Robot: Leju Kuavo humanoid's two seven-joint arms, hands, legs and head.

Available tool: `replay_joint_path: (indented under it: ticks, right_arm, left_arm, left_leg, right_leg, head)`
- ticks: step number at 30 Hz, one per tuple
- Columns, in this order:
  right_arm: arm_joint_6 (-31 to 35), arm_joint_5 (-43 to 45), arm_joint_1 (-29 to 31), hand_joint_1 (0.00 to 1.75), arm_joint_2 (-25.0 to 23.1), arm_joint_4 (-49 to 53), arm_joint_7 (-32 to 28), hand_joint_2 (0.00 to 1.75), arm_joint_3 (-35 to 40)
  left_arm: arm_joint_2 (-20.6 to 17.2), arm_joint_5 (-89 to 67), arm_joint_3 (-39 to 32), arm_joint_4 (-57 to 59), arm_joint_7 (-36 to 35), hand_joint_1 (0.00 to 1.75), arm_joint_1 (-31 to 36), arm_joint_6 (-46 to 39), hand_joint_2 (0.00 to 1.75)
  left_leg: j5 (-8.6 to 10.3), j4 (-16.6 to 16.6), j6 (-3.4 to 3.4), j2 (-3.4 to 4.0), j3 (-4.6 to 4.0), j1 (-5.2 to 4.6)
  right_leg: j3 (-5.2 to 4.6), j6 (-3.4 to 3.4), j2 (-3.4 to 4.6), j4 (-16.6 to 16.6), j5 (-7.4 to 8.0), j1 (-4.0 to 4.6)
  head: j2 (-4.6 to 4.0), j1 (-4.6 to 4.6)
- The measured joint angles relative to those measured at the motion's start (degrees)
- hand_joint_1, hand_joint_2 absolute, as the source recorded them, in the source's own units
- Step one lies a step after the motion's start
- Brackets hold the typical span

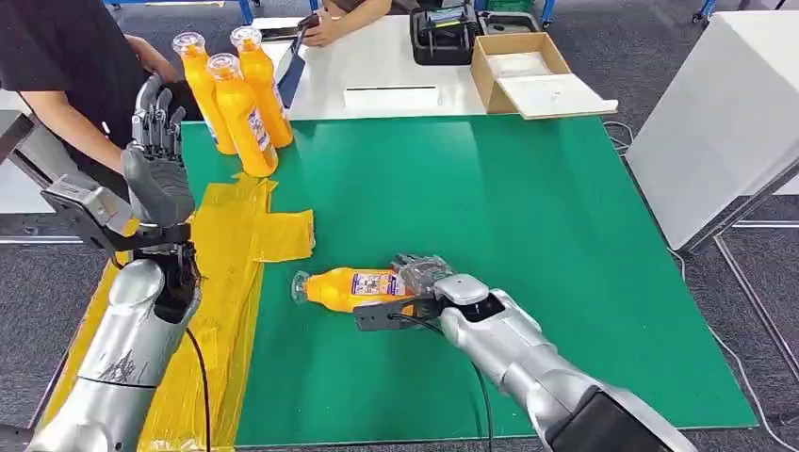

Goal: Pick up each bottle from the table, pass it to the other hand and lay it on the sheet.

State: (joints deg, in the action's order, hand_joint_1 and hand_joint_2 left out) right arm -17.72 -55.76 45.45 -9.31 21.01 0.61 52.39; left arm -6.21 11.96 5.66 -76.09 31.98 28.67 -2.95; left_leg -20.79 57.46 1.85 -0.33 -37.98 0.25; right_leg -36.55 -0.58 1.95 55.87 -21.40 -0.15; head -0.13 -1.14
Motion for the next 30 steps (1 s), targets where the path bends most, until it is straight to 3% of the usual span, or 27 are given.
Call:
replay_joint_path:
  ticks: [18, 27, 28, 30]
  right_arm:
    - [-0.85, 0.15, 0.66, 1.75, 1.88, -0.61, -1.77, 1.75, 0.9]
    - [6.72, 6.05, 0.58, 1.75, 4.2, 0.13, -0.43, 1.75, -0.98]
    - [7.94, 7.17, 0.45, 1.75, 4.83, 0.75, -0.43, 1.75, -1.79]
    - [10.2, 10.03, 0.25, 1.75, 6.47, 3.42, -0.63, 1.75, -4.39]
  left_arm:
    - [0.44, 2.32, 0.17, 4.13, 0.57, 0.0, 3.27, 0.17, 0.0]
    - [-0.98, 3.76, 0.37, 6.52, -3.98, 0.0, 1.94, 5.86, 0.0]
    - [-1.09, 4.09, 0.39, 6.91, -4.31, 0.0, 1.5, 6.67, 1.75]
    - [-1.49, 4.31, 0.39, 7.41, -4.59, 0.0, 0.1, 8.32, 1.75]
  left_leg:
    - [0.0, 0.0, 0.01, -0.02, 0.28, -0.04]
    - [0.04, 0.0, 0.05, -0.04, 0.21, -0.05]
    - [0.07, 0.0, 0.08, -0.04, 0.16, -0.06]
    - [0.07, 0.01, 0.08, -0.03, 0.09, -0.07]
  right_leg:
    - [0.33, 0.0, -0.04, -0.01, 0.0, -0.01]
    - [0.32, 0.02, -0.07, 0.0, 0.01, -0.03]
    - [0.31, 0.04, -0.07, 0.0, 0.03, -0.04]
    - [0.23, 0.09, -0.04, 0.02, 0.08, -0.06]
  head:
    - [0.0, 0.0]
    - [0.0, 0.0]
    - [0.0, 0.02]
    - [0.0, 0.02]
